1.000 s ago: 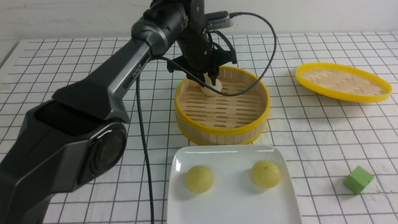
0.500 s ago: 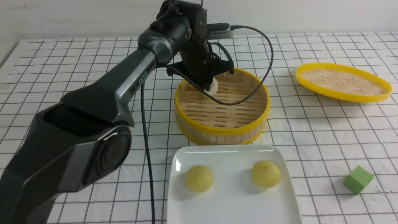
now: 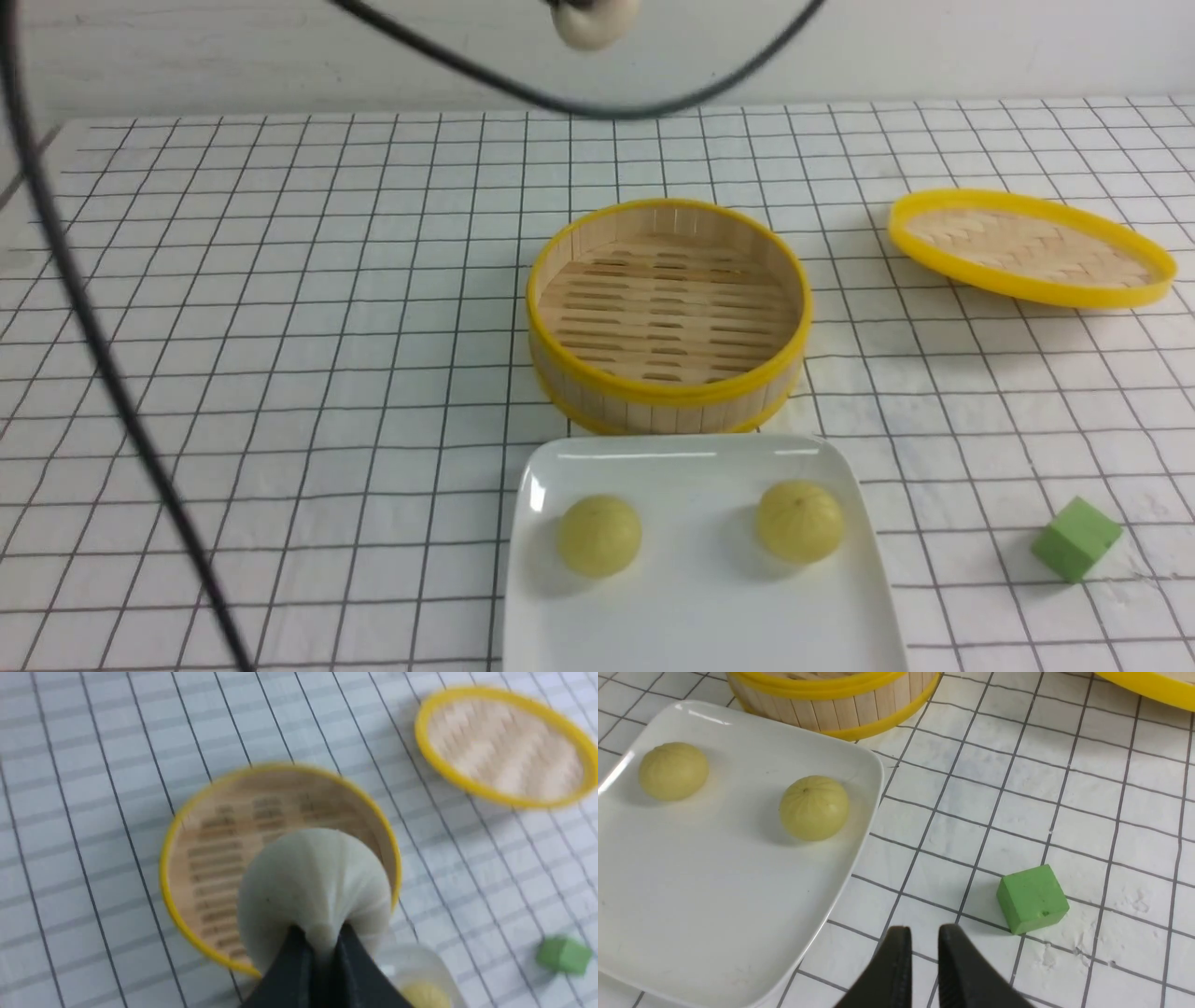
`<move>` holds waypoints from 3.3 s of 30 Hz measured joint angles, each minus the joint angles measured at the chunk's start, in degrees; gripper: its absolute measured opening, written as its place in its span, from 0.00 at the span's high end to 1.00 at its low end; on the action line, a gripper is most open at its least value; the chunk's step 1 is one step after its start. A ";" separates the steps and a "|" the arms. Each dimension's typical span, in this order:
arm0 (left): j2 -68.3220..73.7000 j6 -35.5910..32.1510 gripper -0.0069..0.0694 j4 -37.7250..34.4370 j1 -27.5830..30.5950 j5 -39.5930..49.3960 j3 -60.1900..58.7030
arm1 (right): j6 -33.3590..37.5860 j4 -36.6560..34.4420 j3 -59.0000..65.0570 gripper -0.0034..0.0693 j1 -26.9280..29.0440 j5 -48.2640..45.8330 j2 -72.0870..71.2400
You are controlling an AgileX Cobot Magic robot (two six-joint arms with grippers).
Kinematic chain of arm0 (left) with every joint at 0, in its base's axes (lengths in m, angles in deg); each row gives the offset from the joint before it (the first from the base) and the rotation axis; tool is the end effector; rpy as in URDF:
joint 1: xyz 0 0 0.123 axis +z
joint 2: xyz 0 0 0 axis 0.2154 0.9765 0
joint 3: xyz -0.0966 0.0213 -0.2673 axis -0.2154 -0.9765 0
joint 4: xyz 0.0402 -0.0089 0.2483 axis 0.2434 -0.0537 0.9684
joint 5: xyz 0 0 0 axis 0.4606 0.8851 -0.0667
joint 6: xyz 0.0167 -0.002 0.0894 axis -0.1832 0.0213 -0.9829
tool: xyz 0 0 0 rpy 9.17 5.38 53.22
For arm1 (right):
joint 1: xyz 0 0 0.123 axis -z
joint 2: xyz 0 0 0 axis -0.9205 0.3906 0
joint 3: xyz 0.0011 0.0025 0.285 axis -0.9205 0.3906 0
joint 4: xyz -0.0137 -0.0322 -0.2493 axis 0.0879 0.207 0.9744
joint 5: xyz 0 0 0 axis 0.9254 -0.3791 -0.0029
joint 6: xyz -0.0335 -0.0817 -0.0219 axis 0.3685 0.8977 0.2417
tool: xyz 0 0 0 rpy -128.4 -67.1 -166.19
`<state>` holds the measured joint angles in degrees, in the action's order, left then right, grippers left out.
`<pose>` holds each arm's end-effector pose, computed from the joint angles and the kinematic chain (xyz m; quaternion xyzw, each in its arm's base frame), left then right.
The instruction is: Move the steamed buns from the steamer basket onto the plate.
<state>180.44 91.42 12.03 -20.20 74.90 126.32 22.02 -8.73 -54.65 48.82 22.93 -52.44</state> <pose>0.3216 -0.2123 0.4327 0.1781 0.9205 -0.1565 0.3105 0.0904 0.0383 0.2857 -0.1408 0.8780 0.1215 0.4410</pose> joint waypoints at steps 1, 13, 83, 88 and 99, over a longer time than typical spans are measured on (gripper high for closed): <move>-1.78 0.00 0.87 0.80 -1.51 0.00 -5.39 | 0.00 0.00 0.00 0.80 0.00 0.00 0.00; -0.80 0.38 0.87 4.81 -15.87 -10.08 -40.96 | 0.00 2.01 0.00 0.80 0.00 -0.06 0.00; 2.00 8.38 0.91 12.91 -20.14 -5.32 -31.36 | -8.58 8.00 26.14 0.95 10.80 14.14 -31.00; -4.18 8.38 0.91 17.68 -20.14 -2.63 -31.36 | -8.58 8.34 30.02 0.94 13.59 15.30 -31.00; -23.84 11.37 0.91 20.80 -20.14 -0.49 -41.53 | -8.58 8.73 30.35 0.92 14.91 16.77 -31.05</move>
<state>156.60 102.78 32.82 -40.34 74.41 84.79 13.44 0.00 -24.30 63.73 39.70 -83.48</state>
